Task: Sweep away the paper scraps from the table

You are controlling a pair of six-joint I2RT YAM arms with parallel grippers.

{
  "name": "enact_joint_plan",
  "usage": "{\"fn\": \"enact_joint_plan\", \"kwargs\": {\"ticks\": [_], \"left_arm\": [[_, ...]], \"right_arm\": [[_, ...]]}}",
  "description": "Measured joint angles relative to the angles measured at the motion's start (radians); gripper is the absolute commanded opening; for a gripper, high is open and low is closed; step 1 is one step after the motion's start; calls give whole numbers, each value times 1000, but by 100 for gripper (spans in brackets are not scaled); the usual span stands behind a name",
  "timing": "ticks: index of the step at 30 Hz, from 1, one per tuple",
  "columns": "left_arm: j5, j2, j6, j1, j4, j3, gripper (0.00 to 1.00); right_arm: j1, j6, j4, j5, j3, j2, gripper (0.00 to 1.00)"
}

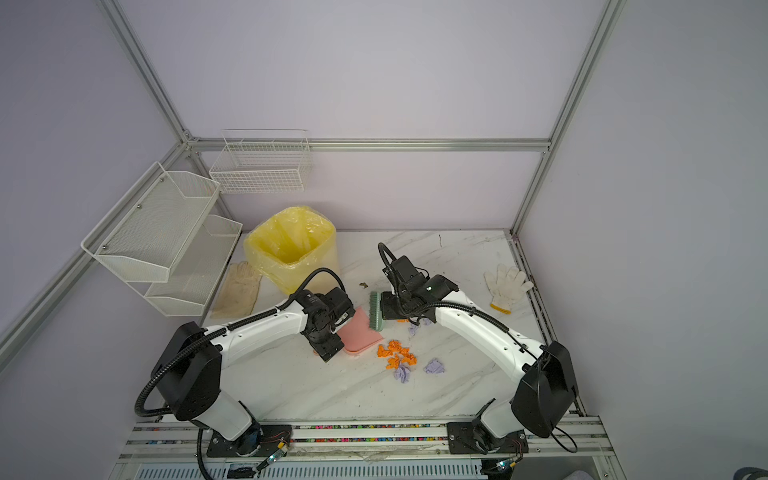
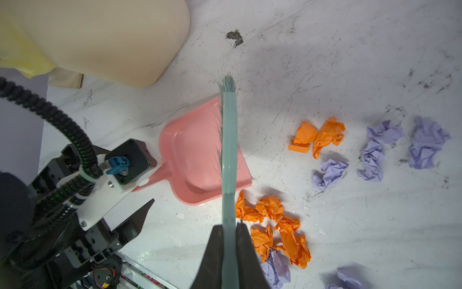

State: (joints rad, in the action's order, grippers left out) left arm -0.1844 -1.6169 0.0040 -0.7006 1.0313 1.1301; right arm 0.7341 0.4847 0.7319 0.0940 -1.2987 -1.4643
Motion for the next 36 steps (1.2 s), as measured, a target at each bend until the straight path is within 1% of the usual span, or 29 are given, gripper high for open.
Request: {"fn": "enact_joint_plan", "kwargs": {"ticks": [3,5,6,7,13,21,24,28,33,36], "left_arm": [[11,-18,-2,2,1,-1,67],[14,-39,-4,5,0,-3,64],[16,-49,-6,6,0,-6,59],[17,-56,-8,6,0,-9,56],[17,-66,-11,7,1,-17,53],[11,-76,-18,7,2,-18,32],[7,-88,-19,6,2,-18,30],[4,-89,-19,6,2,-18,23],[0,-89,-20,5,2,-18,12],[-3,-88,-20,-1,3,-18,9]], "right_arm": [[0,0,8,-4,0,2,0],[0,0,13,-8,0,6,0],[0,0,16,-9,-2,8,0],[0,0,17,-10,-4,10,0],[0,-2,20,-12,-19,12,0],[0,-3,21,-26,-20,13,0],[0,-3,21,-28,-20,13,0],[0,-3,22,-31,-20,14,0],[0,-3,27,-33,-23,18,0],[0,-3,46,-48,-36,24,0]]}}
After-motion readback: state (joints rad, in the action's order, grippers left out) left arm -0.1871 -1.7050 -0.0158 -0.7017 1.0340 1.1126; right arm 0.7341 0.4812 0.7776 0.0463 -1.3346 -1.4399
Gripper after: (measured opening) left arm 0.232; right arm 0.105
